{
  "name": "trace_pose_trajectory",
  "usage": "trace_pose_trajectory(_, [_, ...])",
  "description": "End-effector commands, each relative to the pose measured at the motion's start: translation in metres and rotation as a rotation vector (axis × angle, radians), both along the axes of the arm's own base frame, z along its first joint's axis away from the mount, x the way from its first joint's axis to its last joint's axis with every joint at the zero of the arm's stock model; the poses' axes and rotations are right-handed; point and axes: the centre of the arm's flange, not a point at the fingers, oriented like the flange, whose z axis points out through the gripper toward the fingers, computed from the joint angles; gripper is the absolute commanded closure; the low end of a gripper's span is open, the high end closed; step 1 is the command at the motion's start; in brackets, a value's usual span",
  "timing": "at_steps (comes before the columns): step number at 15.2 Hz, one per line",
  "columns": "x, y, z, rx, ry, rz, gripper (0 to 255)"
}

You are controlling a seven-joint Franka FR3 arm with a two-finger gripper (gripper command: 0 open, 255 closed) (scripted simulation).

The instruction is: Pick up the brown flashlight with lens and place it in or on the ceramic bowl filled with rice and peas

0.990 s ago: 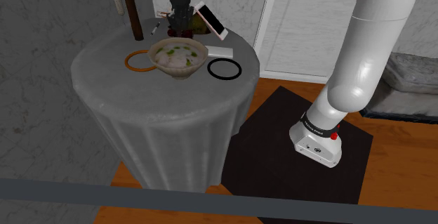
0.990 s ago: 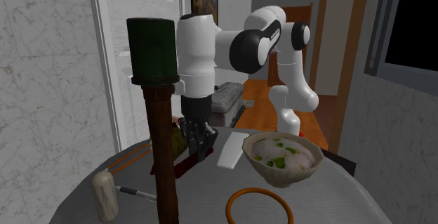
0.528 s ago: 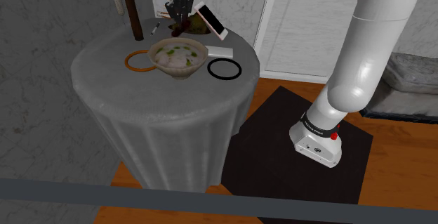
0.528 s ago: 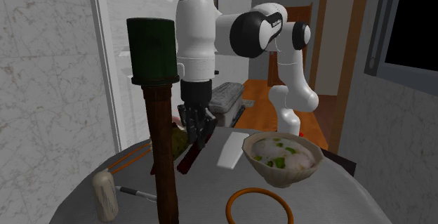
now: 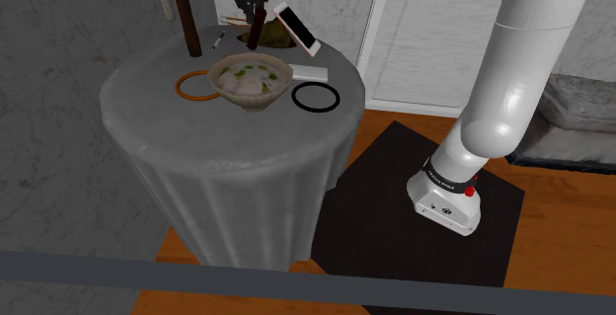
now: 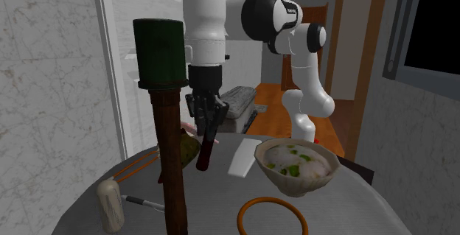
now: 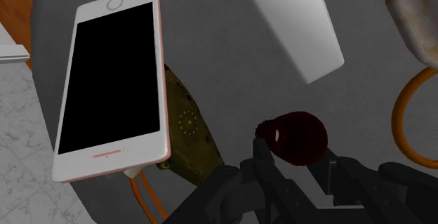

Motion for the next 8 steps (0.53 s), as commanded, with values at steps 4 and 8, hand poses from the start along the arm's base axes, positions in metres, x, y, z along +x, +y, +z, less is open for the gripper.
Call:
trace_pose_trajectory(4, [0.000,0.000,0.028,0.000,0.000,0.000,255])
trace_pose_trajectory(8, [0.000,0.000,0.049,0.000,0.000,0.000,255])
